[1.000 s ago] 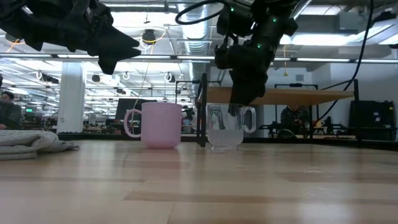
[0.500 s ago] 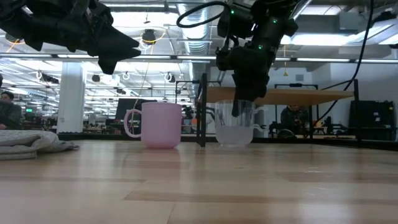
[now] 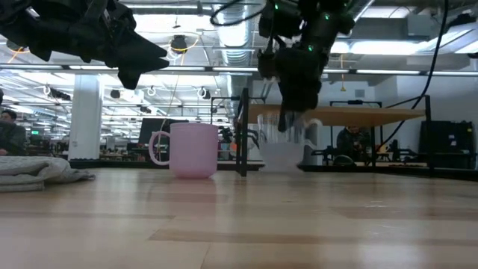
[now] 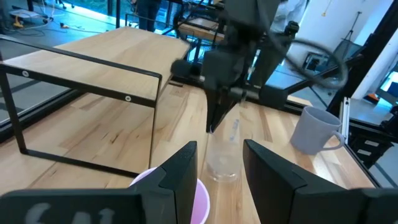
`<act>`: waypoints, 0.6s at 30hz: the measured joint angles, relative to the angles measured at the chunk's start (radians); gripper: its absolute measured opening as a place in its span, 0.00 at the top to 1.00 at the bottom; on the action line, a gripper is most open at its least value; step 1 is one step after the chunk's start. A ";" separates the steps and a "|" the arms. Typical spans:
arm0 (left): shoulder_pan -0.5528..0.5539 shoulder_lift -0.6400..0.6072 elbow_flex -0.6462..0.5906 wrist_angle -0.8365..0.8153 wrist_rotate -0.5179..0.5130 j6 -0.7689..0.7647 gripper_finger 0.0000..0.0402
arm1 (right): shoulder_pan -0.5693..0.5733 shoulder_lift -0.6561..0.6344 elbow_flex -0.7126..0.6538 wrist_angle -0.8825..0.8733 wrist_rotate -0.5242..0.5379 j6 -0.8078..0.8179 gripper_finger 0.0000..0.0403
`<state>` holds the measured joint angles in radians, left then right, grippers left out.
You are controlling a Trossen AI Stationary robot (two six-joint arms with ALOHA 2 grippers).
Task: Stack small to large cups/mugs on shelf
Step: Put the transparent mug on the shelf
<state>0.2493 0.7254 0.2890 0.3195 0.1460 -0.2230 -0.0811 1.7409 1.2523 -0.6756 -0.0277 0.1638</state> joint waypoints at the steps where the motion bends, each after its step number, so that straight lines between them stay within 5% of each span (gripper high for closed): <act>1: 0.000 0.000 0.000 0.000 -0.001 0.000 0.70 | 0.000 0.000 0.021 -0.024 0.000 -0.009 0.99; 18: 0.000 0.000 0.000 0.000 -0.003 0.000 0.70 | -0.006 0.000 0.427 -0.483 0.007 -0.139 0.99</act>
<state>0.2493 0.7254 0.2890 0.3191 0.1429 -0.2234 -0.0870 1.7408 1.6793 -1.1582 -0.0204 0.0249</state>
